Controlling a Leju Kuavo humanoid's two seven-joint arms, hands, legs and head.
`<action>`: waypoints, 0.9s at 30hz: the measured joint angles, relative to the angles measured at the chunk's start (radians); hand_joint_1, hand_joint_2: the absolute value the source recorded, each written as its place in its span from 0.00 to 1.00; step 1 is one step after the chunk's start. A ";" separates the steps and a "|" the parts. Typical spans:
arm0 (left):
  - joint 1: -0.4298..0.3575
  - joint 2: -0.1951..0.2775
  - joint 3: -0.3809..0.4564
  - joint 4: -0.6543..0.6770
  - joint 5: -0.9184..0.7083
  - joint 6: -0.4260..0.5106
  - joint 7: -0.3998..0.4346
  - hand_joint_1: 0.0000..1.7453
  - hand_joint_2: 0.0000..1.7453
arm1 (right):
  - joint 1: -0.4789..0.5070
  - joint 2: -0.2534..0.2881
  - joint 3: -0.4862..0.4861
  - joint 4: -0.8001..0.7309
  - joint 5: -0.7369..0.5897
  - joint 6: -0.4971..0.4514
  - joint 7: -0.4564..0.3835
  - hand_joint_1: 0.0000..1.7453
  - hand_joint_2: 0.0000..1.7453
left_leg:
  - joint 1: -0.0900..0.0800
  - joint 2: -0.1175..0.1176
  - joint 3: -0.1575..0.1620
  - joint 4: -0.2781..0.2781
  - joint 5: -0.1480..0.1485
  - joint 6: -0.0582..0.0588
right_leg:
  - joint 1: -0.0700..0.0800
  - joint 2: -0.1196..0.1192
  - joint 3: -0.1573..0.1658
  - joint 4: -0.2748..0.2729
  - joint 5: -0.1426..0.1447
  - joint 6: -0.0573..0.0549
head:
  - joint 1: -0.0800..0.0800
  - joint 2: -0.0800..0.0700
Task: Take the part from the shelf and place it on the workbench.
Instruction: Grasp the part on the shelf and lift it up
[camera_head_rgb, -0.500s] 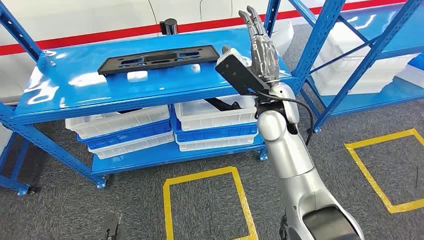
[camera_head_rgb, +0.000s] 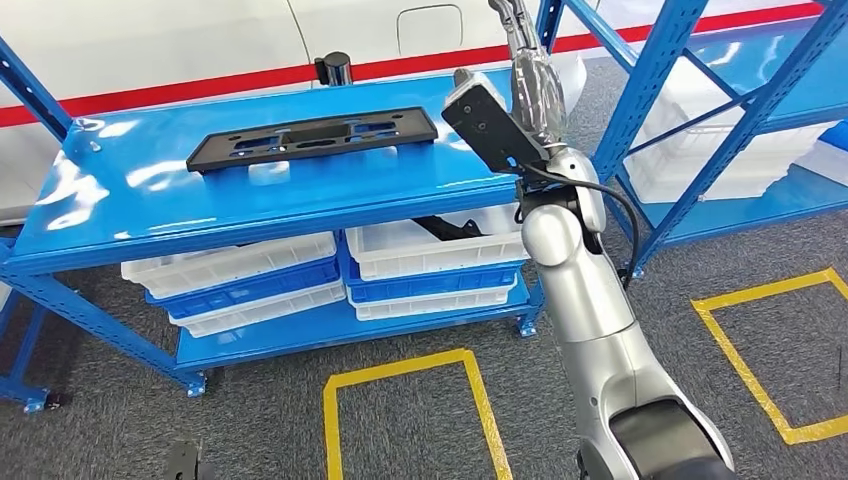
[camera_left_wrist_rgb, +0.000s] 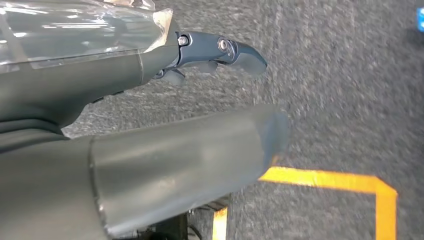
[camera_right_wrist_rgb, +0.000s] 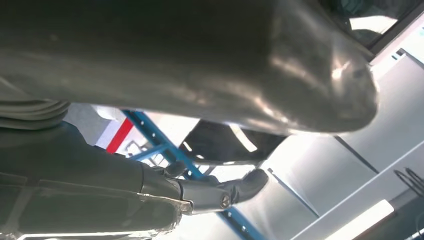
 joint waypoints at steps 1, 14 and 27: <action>0.000 0.000 0.003 0.000 0.000 0.002 0.001 0.00 0.00 | -0.002 -0.001 0.000 0.001 -0.001 -0.001 0.000 0.00 0.00 | 0.002 -0.001 0.007 -0.004 0.005 0.004 | 0.000 -0.001 0.003 0.002 -0.004 0.004 | 0.000 0.000; 0.008 -0.003 0.026 0.004 -0.002 0.031 0.033 0.00 0.00 | -0.019 -0.024 0.003 0.035 -0.007 -0.006 -0.011 0.00 0.00 | 0.001 -0.025 0.065 -0.009 -0.039 0.008 | 0.014 -0.002 -0.109 -0.014 0.085 0.000 | 0.002 0.000; 0.011 0.003 0.029 0.007 -0.012 0.041 0.046 0.00 0.00 | -0.037 -0.017 0.003 0.060 -0.025 -0.007 -0.027 0.00 0.00 | 0.023 -0.001 -0.012 0.062 -0.022 -0.039 | -0.001 -0.002 -0.038 -0.022 0.056 -0.029 | -0.003 0.000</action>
